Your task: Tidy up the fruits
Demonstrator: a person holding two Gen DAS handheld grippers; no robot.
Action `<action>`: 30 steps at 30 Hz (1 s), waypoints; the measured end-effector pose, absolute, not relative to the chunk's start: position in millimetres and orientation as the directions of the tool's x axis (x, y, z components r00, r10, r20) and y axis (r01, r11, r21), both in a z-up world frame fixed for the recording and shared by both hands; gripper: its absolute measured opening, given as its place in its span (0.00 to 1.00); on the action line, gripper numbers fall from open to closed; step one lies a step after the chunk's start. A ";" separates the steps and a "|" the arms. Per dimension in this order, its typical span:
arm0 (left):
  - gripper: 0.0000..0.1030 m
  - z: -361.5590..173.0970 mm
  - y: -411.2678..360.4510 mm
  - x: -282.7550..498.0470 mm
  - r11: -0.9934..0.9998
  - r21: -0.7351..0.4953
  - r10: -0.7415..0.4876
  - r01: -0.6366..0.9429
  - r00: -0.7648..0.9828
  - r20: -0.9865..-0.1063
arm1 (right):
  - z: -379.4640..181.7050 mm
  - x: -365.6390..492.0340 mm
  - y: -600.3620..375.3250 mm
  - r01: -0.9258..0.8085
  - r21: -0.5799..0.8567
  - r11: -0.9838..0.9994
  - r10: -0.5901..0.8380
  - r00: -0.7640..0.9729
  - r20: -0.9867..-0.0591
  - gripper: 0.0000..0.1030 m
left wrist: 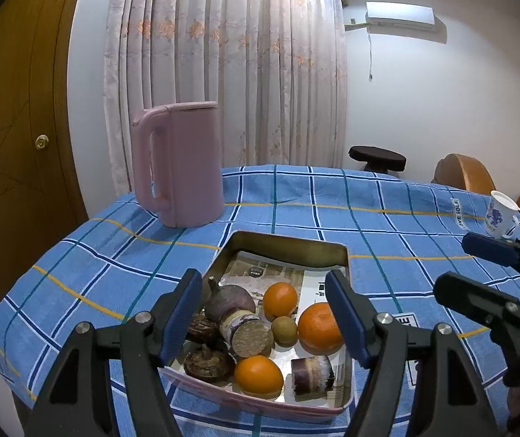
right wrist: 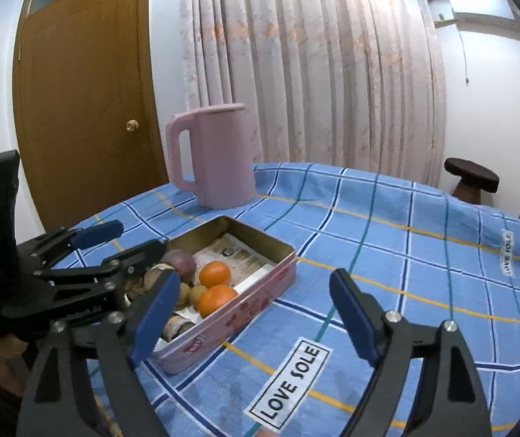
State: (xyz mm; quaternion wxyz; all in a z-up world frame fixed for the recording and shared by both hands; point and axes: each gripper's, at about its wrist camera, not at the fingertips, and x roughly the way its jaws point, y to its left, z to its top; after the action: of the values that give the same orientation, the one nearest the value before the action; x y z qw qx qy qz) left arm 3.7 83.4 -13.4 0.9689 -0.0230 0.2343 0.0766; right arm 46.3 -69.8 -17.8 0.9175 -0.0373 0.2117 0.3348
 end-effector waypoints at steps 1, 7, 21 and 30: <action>0.69 -12.4 82.6 2.7 0.987 -0.009 0.136 -0.158 0.880 -0.455 | -17.5 45.7 -71.1 -0.627 0.075 0.775 0.597 0.689 -0.410 0.87; 0.69 -10.3 82.8 2.6 0.987 -0.011 0.136 -0.158 0.880 -0.454 | -17.8 45.4 -77.3 -0.615 0.082 0.784 0.591 0.701 -0.399 0.87; 0.69 -9.6 77.4 1.1 0.989 -0.005 0.131 -0.150 0.878 -0.460 | -14.2 43.8 -97.9 -0.580 0.102 0.808 0.572 0.734 -0.366 0.92; 0.69 -10.3 74.2 1.5 0.987 0.007 0.144 -0.159 0.871 -0.470 | -12.1 39.9 -109.2 -0.567 0.112 0.816 0.566 0.747 -0.349 0.92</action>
State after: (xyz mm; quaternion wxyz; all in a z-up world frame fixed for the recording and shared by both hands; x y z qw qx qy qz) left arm 1.5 74.2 -10.3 0.9671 -0.0159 0.2417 0.0782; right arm 39.9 -109.2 -12.1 0.9345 -0.0006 0.1865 0.3032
